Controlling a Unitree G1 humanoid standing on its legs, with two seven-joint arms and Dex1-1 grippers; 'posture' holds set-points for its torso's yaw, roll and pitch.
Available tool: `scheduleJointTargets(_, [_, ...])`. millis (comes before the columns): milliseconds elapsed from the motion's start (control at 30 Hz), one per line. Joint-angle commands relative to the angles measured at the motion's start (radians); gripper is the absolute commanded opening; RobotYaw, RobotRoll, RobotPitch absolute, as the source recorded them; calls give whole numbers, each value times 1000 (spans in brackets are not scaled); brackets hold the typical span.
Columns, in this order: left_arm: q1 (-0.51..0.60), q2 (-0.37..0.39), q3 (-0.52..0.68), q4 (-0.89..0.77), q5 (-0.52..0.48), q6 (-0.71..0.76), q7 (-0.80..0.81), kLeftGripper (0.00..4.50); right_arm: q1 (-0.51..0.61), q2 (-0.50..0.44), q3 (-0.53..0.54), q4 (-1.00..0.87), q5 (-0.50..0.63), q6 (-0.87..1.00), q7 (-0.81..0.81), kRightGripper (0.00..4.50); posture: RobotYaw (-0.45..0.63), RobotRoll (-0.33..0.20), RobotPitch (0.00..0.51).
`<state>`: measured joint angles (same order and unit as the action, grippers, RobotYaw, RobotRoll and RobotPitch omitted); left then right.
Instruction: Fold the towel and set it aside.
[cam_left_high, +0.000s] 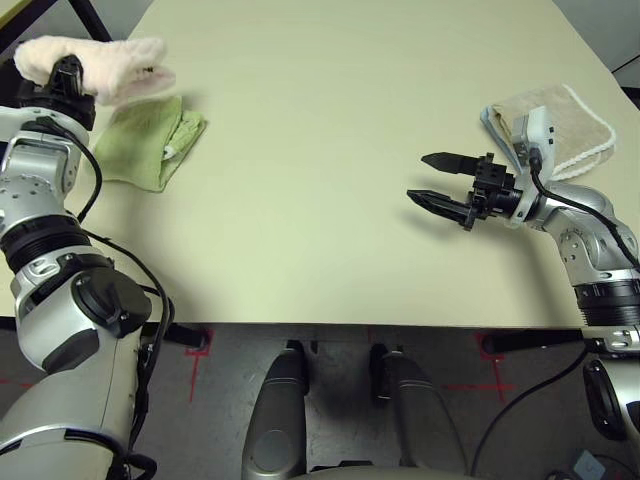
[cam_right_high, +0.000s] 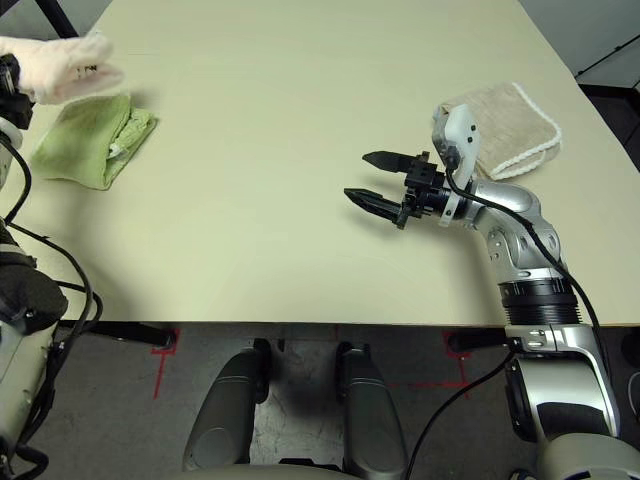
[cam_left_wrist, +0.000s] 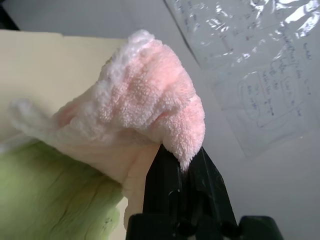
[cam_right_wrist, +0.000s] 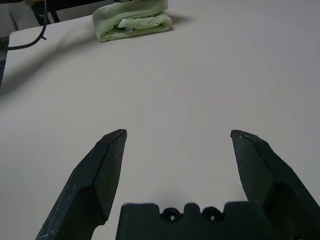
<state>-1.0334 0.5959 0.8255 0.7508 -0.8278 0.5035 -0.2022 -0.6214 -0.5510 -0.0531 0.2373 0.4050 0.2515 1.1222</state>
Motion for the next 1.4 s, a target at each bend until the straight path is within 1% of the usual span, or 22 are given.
scheduleJointTargets(33, [31, -9, 10, -33, -16, -15, 25, 47, 9, -13, -3, -5, 0, -2, 5, 4500, 51, 0, 219])
scheduleJointTargets(167, [49, -25, 15, -71, -37, -5, 51, 47, 11, -18, -3, -5, -3, -3, 5, 4500, 50, 0, 218])
scheduleJointTargets(267, [73, -47, 29, -126, -62, 6, 99, 47, 10, -17, 0, -3, -3, -5, 6, 4500, 56, 0, 218])
scheduleJointTargets(567, [157, -123, 61, -344, -177, 87, 280, 47, -3, -9, 8, 14, -10, -12, 13, 4500, 66, 0, 222])
scheduleJointTargets(900, [235, -179, 81, -427, -234, 85, 470, 47, -1, -10, 9, 14, -14, -14, 17, 4500, 63, 0, 223])
scheduleJointTargets(1000, [249, -187, 78, -436, -239, 80, 524, 768, 0, -9, 10, 13, -15, -14, 17, 4500, 64, 0, 223])
scheduleJointTargets(1033, [253, -188, 77, -433, -234, 83, 555, 1109, -1, -7, 10, 14, -16, -15, 17, 4500, 64, 0, 223])
scheduleJointTargets(1167, [273, -189, 72, -451, -223, 98, 669, 2612, -1, -6, 11, 12, -16, -15, 17, 4500, 61, 0, 224])
scheduleJointTargets(1267, [282, -188, 65, -504, -262, 155, 760, 3730, 2, -7, 10, 9, -14, -14, 18, 4500, 62, 0, 226])
scheduleJointTargets(1300, [286, -188, 64, -523, -271, 171, 786, 4167, 3, -8, 10, 7, -14, -14, 19, 4500, 64, 0, 227])
scheduleJointTargets(1333, [294, -187, 62, -548, -280, 189, 809, 4485, 4, -8, 10, 6, -13, -14, 19, 4500, 65, 0, 226])
scheduleJointTargets(1400, [328, -170, 56, -636, -337, 288, 898, 4485, 4, -5, 12, 12, -15, -18, 20, 4500, 71, 0, 227])
